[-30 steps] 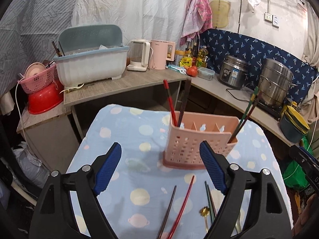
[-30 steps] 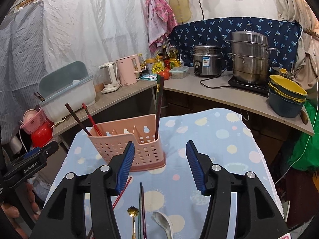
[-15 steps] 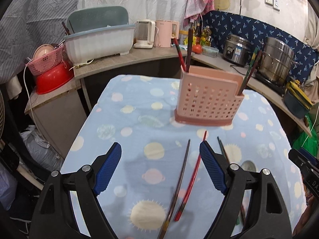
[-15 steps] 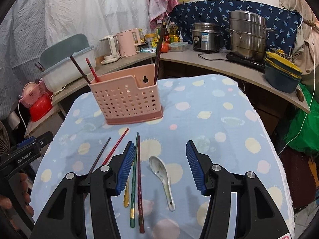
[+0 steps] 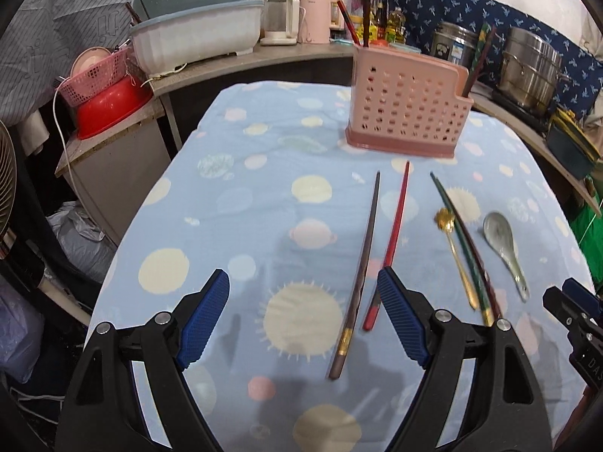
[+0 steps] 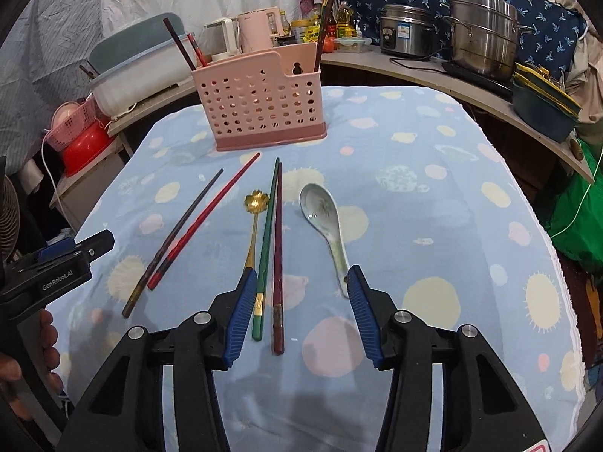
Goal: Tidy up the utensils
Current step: 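Withdraw both open tools back toward the remaining chopsticks on the cloth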
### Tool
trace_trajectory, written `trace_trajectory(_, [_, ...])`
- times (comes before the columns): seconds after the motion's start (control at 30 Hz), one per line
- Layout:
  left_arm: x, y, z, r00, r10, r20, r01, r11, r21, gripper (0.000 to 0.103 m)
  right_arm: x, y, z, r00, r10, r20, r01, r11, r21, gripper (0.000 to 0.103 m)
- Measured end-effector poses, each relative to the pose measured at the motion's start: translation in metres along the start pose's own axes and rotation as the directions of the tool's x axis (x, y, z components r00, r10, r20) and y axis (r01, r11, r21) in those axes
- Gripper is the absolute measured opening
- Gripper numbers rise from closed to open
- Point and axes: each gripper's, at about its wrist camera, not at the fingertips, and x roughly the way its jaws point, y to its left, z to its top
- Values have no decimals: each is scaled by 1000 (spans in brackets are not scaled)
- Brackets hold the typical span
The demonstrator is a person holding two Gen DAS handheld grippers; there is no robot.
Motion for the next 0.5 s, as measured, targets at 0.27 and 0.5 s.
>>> trace_trajectory(0.27, [6,-3,-27,999,-7,-38,8,1000,24,77,14,8,-19,999,0,-43,-1,1000,-30,29])
trace_trajectory(0.5, [11,-7,-35,999,-16,-41,18,999,41,77,29,17,-28,997,3,-74,-7,998,-56,22])
